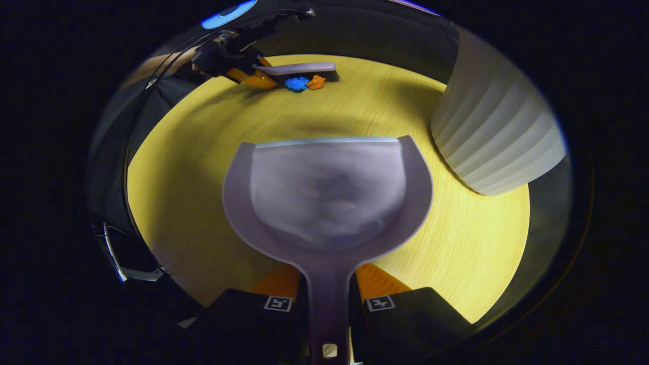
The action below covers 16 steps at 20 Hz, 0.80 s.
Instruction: Pick up the small broom and dustpan from the desktop, sweep the trash into the dustpan with the broom, and then empty the trash into the garbage bin.
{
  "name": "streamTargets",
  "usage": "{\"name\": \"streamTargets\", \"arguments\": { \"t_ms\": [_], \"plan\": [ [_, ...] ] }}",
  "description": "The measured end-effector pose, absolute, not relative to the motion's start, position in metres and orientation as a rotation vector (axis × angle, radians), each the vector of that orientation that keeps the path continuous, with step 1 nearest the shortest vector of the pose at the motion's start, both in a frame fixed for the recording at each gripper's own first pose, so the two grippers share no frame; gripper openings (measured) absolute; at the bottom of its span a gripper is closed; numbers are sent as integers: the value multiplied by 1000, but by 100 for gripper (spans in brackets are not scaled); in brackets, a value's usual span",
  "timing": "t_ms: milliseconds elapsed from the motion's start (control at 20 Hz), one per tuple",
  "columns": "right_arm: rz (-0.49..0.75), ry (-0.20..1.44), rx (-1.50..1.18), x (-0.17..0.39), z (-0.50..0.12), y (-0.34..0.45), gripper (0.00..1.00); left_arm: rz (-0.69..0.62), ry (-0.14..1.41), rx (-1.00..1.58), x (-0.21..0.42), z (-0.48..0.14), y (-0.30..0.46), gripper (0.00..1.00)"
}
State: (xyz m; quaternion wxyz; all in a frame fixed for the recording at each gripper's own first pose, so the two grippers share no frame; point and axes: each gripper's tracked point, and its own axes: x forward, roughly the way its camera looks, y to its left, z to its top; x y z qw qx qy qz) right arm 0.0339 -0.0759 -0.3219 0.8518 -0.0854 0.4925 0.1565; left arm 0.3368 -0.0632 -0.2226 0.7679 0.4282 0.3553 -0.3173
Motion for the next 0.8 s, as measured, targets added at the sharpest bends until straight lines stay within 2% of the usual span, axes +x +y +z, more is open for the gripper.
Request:
{"name": "streamTargets", "arguments": {
  "t_ms": [100,150,250,300,450,800],
  "plan": [
    [334,1033,-187,33,-323,-75,38,-734,805,896,313,-231,-74,28],
    [337,1032,-190,33,-322,-75,38,-741,819,884,302,-234,-79,29],
    [347,1027,-197,33,-322,-75,38,-723,849,849,283,-239,-87,26],
    [349,1026,-199,32,-323,-75,38,-719,868,807,270,-243,-94,28],
    [350,1019,-198,30,-322,-75,38,-762,913,732,231,-253,-118,27],
    [350,998,-222,25,-324,-78,37,-868,979,687,185,-258,-151,30]
  ]
}}
